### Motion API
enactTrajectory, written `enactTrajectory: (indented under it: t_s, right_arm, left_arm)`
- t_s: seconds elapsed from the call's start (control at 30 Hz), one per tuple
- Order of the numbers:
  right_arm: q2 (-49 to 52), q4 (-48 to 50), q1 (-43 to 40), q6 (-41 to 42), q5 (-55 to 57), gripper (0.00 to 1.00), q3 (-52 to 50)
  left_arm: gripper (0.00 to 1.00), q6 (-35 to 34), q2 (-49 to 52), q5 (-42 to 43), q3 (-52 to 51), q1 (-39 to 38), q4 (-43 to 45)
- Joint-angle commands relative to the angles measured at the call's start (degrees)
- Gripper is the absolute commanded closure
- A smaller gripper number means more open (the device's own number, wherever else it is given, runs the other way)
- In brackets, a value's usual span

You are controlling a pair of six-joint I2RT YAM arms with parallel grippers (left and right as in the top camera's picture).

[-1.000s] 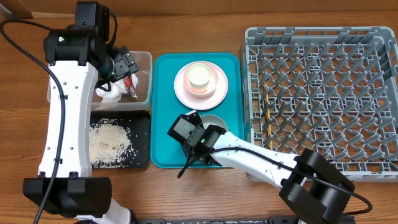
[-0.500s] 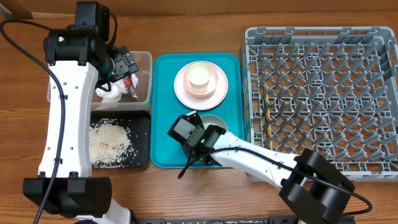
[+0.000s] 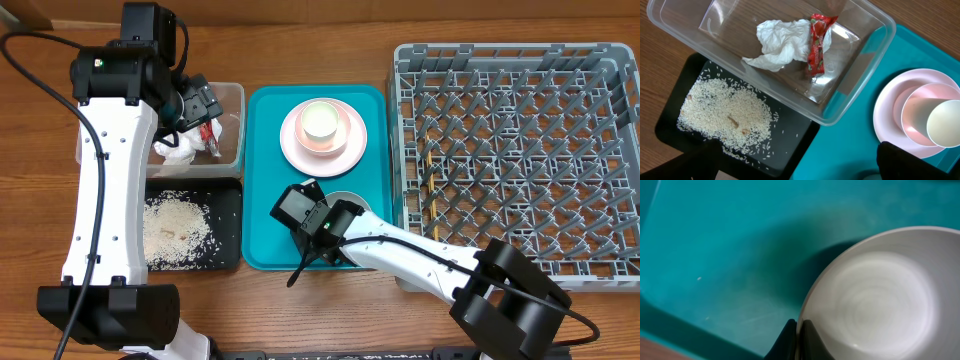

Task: Sort waste into correct bins and load items into the dishwasher
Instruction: 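Lift the white bowl and carry it right into the dish rack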

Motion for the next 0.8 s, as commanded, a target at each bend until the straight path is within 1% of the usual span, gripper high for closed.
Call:
enactTrajectory:
  t_s: [0.0, 0.13, 0.23, 0.37, 0.47, 0.77]
  right_arm:
    - [-1.3, 0.2, -0.1, 0.3, -10.1, 0.96, 2.5]
    - [-5.2, -0.4, -0.1, 0.4, -13.8, 0.96, 4.8]
    - [-9.8, -0.4, -0.1, 3.3, -14.2, 0.96, 5.0]
    - [-16.2, -0.7, -0.1, 5.0, -14.9, 0.96, 5.0]
    - [-22.0, -1.0, -0.1, 5.0, -15.9, 0.96, 5.0]
    - [-34.0, -1.7, -2.2, 4.9, -16.3, 0.96, 5.0]
  left_arm:
    - [0.00, 0.1, -0.1, -0.5, 0.4, 0.0, 0.1]
    - [0.00, 0.1, -0.1, -0.5, 0.4, 0.0, 0.1]
    - [0.00, 0.1, -0.1, -0.5, 0.4, 0.0, 0.1]
    - [0.00, 0.1, -0.1, -0.5, 0.4, 0.0, 0.1]
    - [0.00, 0.1, -0.1, -0.5, 0.4, 0.0, 0.1]
    - [0.00, 0.1, -0.1, -0.5, 0.4, 0.0, 0.1]
